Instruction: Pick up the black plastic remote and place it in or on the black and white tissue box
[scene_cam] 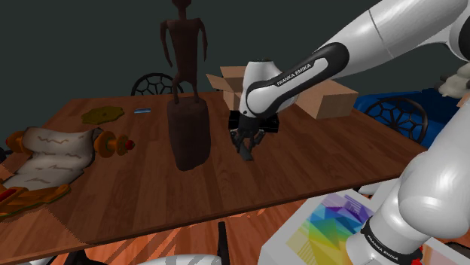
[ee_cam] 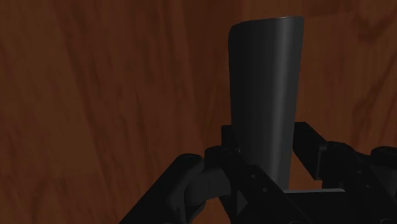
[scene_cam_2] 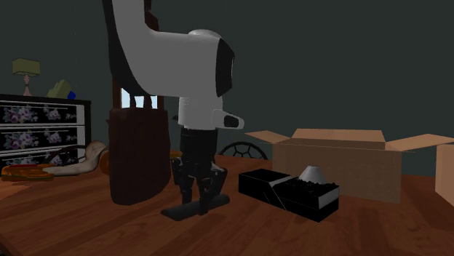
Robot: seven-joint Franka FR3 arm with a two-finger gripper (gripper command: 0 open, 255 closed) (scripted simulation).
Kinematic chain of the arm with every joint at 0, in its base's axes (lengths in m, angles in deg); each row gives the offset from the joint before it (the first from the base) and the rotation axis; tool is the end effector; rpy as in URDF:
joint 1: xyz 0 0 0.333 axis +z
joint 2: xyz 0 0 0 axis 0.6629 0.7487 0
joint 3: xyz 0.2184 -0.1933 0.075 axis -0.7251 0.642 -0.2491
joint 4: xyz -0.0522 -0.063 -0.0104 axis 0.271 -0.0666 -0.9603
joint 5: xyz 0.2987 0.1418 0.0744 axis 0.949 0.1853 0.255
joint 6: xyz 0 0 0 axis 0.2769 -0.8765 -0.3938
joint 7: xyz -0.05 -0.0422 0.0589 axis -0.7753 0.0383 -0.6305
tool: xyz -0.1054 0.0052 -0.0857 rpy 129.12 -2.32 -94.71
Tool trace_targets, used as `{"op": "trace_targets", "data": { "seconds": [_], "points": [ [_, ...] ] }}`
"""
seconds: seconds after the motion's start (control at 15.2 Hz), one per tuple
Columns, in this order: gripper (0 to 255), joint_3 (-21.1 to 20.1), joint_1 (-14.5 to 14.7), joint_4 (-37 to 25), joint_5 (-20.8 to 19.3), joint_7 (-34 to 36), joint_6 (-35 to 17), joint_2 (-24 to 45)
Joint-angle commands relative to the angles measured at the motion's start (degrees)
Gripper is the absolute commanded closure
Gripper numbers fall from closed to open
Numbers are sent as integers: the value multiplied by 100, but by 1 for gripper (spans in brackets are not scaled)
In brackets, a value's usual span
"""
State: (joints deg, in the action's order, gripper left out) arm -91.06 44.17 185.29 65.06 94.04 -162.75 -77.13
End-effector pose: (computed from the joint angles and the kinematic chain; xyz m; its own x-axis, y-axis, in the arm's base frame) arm 0.4557 0.0934 0.3406 0.8625 -0.5059 -0.0094 -0.5049 -0.8593 -0.0814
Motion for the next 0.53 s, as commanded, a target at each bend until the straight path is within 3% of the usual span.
{"op": "trace_targets", "data": {
  "seconds": [0.0,0.46],
  "points": [
    [255,-5,6,-63,4,20,156,-93],
    [255,9,-1,-312,14,34,709,-398]
  ]
}}
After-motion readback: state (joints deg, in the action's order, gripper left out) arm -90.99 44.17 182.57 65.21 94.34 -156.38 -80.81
